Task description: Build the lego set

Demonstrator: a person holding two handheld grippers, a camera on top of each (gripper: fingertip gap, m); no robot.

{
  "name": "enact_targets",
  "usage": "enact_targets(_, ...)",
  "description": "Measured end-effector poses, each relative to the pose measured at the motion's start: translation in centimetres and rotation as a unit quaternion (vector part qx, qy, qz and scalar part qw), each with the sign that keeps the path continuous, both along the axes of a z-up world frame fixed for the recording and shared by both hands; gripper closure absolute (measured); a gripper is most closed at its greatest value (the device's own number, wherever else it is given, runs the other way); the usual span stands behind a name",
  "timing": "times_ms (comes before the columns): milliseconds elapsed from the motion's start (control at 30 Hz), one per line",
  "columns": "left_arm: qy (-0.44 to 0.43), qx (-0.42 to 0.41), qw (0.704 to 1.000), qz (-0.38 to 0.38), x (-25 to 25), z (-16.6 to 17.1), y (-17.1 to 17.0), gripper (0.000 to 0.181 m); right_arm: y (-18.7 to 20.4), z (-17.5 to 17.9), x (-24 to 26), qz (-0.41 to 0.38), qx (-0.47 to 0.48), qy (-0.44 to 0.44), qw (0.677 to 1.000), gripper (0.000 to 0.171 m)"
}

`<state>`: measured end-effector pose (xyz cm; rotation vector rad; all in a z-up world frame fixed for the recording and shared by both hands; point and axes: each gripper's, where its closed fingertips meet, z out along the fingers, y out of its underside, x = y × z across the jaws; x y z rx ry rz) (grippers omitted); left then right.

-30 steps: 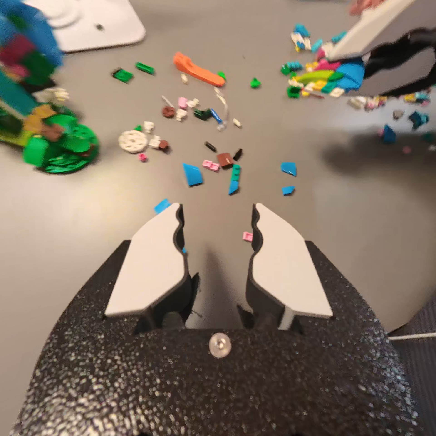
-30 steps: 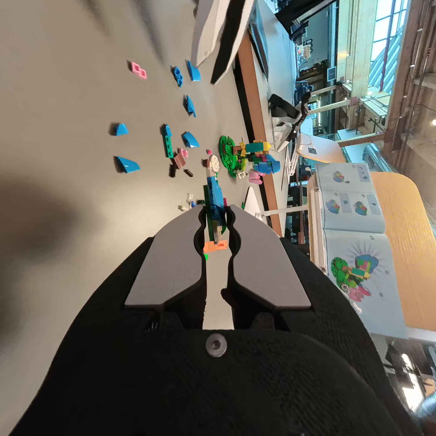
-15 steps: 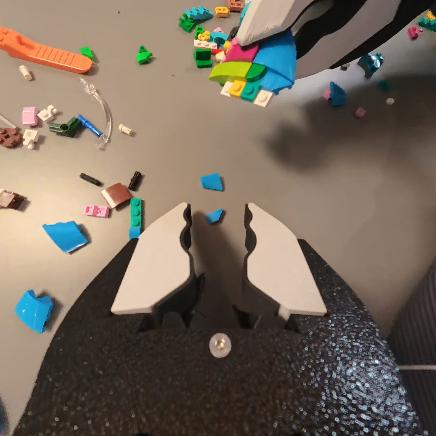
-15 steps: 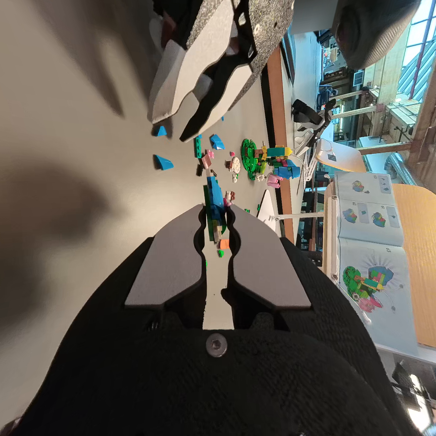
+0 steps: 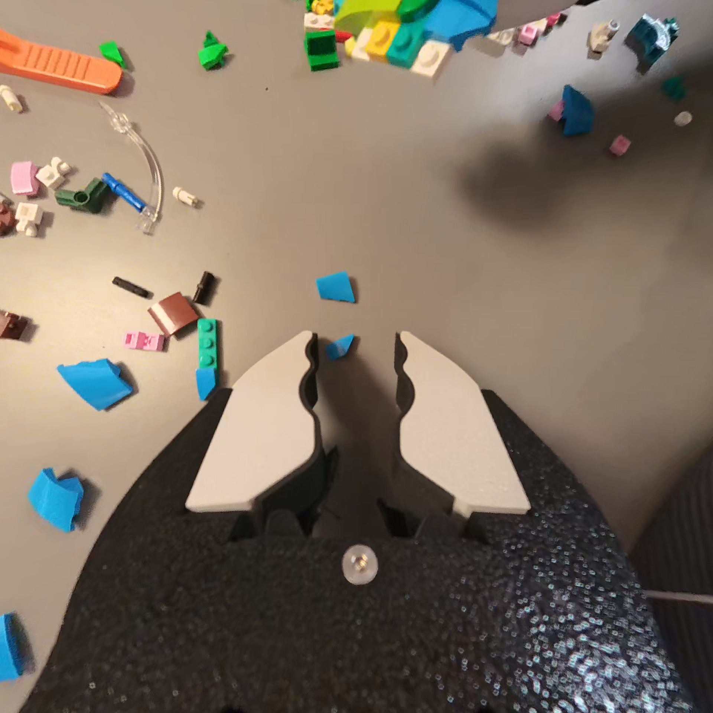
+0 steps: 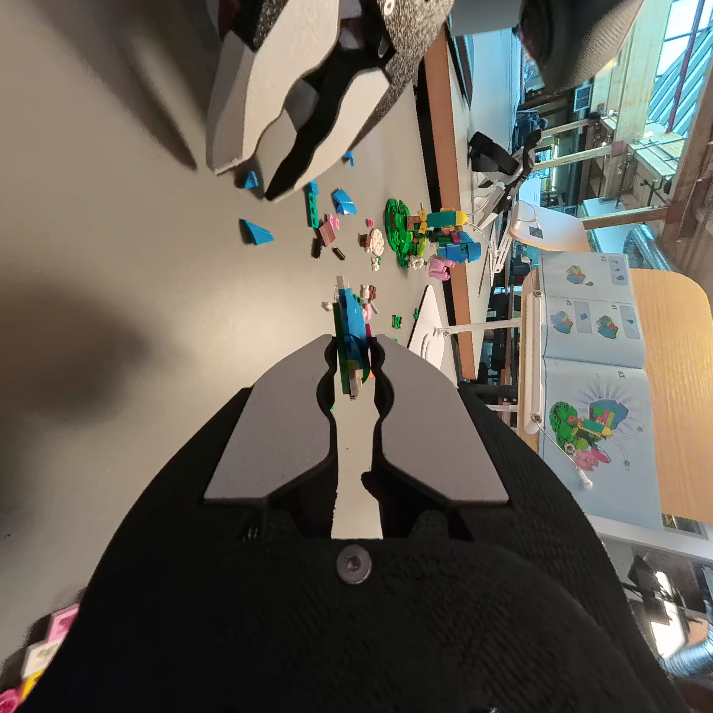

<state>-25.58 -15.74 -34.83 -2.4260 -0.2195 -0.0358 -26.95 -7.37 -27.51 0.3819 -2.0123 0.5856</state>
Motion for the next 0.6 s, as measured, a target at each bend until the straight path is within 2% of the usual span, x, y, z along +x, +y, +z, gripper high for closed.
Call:
enact_targets(33,-0.002,0.003,1.0,0.004,-0.1,0.1,-0.3,0.145,0.0,-0.1,0.1,0.001,0.0,-0.001,1.0,0.157)
enact_targets(333,-0.007,0.012,1.0,0.009,-0.6,0.0,-1.1,0.155,-0.6,-0.4,-0.1,0.009,0.005,-0.009,1.0,0.157)
enact_targets(600,-0.002,0.02,1.0,-0.005,-0.6,0.2,-0.8,0.156,-1.3,-0.5,-0.2,0.015,0.012,-0.013,1.0,0.157)
